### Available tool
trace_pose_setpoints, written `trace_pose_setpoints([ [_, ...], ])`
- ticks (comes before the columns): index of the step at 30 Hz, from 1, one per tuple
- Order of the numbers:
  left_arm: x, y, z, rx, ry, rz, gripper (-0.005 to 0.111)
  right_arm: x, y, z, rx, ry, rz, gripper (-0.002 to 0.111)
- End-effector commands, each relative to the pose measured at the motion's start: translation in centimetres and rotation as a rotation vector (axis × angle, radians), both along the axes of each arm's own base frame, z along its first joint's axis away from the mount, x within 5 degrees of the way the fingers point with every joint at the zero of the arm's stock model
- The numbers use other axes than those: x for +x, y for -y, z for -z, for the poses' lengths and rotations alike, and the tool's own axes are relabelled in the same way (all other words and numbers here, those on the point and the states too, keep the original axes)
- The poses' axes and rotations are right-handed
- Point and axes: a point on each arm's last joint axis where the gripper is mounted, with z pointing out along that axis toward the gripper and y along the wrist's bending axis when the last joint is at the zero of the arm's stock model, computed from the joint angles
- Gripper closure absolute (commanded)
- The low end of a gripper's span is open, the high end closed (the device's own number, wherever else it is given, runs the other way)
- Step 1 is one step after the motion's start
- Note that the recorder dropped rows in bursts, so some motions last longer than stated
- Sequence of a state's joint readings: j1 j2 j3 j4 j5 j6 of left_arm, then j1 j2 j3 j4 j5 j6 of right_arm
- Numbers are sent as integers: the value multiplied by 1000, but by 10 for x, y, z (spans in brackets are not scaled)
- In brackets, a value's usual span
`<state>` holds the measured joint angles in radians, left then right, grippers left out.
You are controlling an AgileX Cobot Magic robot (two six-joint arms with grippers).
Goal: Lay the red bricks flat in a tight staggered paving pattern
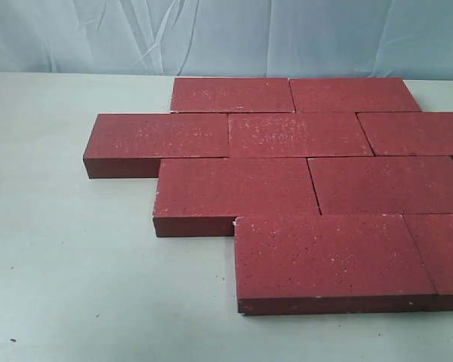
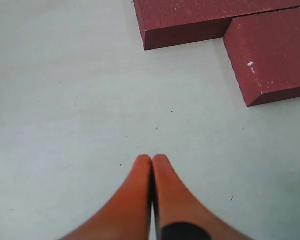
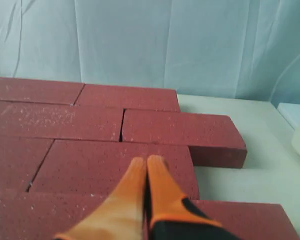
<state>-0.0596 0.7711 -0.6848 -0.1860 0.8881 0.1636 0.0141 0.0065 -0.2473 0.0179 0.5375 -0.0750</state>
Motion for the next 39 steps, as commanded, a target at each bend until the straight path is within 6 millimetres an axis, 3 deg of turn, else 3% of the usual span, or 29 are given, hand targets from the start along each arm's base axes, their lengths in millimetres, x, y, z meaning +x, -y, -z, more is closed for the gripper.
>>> trace_pose_setpoints([
  [1,-1,0,0,1,8,-1,107,7,2,17,-33,11,15,109],
  [5,-1,0,0,1,8,-1,107,13,1,30,-33,53,14,109],
  [11,-1,0,0,1,8,-1,107,17,1,63,-34,-36,12,109],
  [25,-1,0,0,1,10,-2,107,18,1,58,-31,15,13,109],
  [31,-1,0,0,1,10,-2,107,18,1,58,136,13,47,109],
  [39,-1,0,0,1,10,-2,107,18,2,58,133,13,48,109],
])
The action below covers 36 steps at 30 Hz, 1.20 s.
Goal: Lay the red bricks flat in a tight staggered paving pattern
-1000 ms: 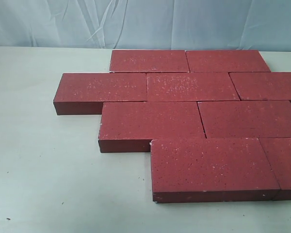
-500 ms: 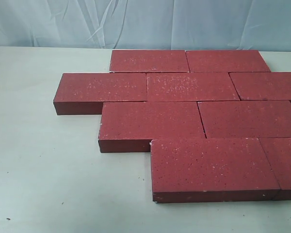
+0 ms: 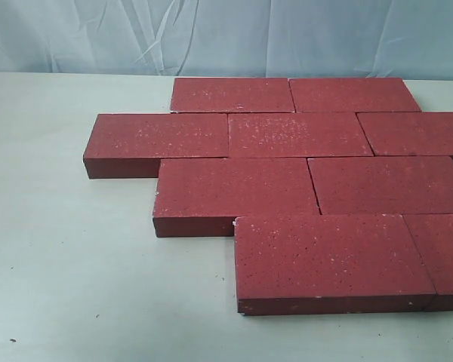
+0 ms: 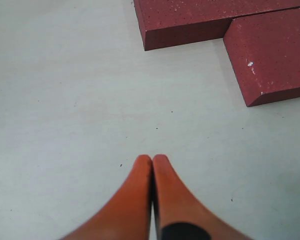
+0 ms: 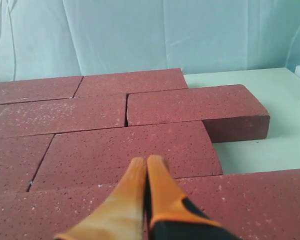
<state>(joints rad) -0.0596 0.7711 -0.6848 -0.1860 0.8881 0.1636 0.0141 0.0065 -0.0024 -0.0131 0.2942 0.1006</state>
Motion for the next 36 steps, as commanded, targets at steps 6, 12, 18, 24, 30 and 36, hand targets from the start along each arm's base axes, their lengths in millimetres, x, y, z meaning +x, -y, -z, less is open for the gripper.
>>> trace_pose_setpoints([
  [6,-1,0,0,1,10,-2,107,0,3,0,-85,7,12,109],
  [12,0,0,-1,0,22,-4,107,0,3,0,-82,7,12,109],
  [18,2,0,-3,-2,57,-10,107,0,3,0,-89,7,11,109],
  [24,2,0,-3,-2,57,-10,107,0,3,1,-124,3,4,109],
  [30,2,0,-3,-4,59,-11,107,0,3,1,-124,3,4,109],
  [36,4,-2,-4,69,96,35,107,0,3,1,-122,3,4,109],
])
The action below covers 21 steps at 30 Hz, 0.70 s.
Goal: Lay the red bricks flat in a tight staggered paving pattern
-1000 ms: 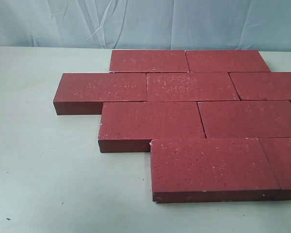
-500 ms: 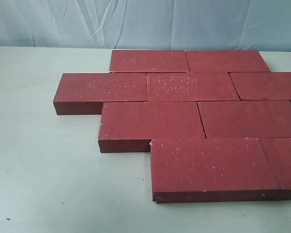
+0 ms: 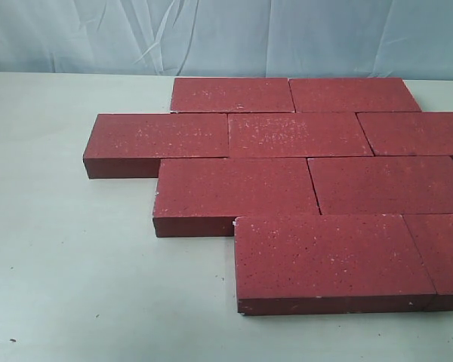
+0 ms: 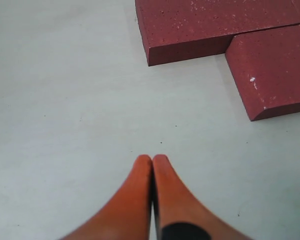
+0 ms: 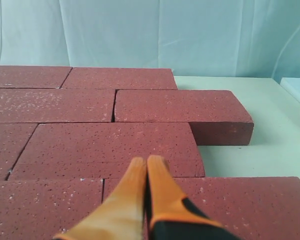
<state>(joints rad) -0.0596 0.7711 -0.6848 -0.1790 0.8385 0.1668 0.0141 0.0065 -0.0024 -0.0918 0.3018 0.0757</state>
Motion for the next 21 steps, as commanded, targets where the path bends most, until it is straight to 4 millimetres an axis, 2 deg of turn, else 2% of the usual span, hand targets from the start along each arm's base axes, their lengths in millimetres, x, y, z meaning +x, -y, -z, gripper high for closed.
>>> trace_pose_setpoints([
  [1,1,-2,-4,60,74,37,107,0,0,0,-19,9,2,109],
  [5,-6,-3,-6,45,197,17,107,0,0,0,-19,9,2,109],
  [16,-44,-9,22,57,448,-24,107,0,0,0,-13,11,1,109],
  [21,-57,-11,42,53,556,-44,107,0,0,0,8,9,0,109],
])
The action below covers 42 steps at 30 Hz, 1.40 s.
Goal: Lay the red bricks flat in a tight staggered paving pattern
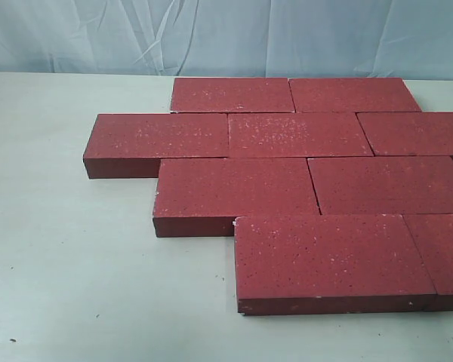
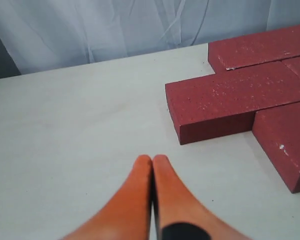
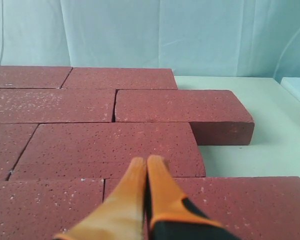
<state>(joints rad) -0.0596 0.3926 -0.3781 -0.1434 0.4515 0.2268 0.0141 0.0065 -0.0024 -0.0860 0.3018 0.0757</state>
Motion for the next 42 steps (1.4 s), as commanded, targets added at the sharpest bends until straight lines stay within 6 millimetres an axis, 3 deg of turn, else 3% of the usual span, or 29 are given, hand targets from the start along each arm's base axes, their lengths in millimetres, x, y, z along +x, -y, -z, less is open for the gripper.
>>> trace_pose_setpoints([
  [1,-11,-2,17,1,96,-12,107,0,0,0,2,9,0,109],
  [10,-31,-6,48,3,187,-47,107,0,0,0,2,9,0,109],
  [21,-31,-11,84,-42,194,-145,107,0,-1,0,32,6,-2,109],
  [42,-31,-13,81,-13,230,-157,107,0,-1,0,32,6,-2,109],
])
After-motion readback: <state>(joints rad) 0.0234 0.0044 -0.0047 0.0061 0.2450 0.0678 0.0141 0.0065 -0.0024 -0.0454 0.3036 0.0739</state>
